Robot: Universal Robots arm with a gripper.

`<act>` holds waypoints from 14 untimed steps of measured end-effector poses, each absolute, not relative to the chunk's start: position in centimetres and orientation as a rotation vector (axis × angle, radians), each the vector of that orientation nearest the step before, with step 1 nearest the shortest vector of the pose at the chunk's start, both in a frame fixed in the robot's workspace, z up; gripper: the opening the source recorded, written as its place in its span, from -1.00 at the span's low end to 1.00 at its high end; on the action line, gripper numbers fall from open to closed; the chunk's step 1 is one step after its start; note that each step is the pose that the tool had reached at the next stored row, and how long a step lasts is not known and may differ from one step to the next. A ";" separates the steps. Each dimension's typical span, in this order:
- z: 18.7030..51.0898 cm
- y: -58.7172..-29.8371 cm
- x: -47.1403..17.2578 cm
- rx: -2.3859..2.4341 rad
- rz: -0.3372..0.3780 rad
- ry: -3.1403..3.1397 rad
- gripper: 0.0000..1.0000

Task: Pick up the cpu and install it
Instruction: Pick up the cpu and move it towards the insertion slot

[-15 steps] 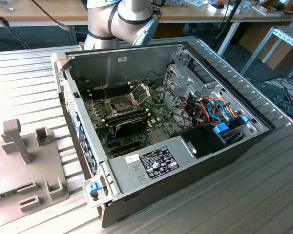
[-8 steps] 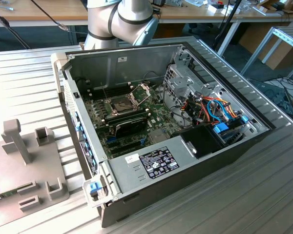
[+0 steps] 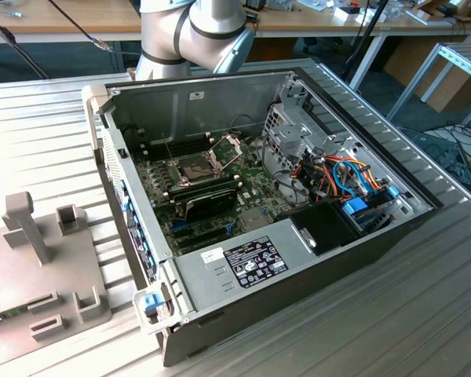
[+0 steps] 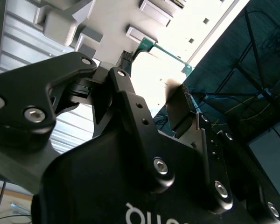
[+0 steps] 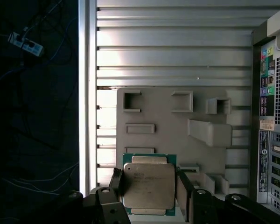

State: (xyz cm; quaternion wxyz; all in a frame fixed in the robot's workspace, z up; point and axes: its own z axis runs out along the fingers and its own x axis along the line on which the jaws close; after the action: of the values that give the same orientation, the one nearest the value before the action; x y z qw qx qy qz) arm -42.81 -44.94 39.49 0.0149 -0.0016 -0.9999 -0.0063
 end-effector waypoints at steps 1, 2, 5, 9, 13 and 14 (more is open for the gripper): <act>39.5 -44.9 -42.7 -0.005 -0.020 -3.112 0.09; 39.5 -44.9 -42.7 -0.005 -0.020 -3.112 0.09; 39.5 -44.9 -42.6 -0.005 -0.020 -3.112 0.09; 39.5 -44.9 -42.6 -0.005 -0.020 -3.112 0.09; 39.5 -44.9 -42.4 -0.005 -0.020 -3.112 0.09; 39.5 -44.9 -42.3 -0.005 -0.020 -3.112 0.09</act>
State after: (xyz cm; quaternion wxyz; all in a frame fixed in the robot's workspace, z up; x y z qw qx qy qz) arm -42.29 -44.94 39.49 0.0149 -0.0016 -0.9999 -0.0063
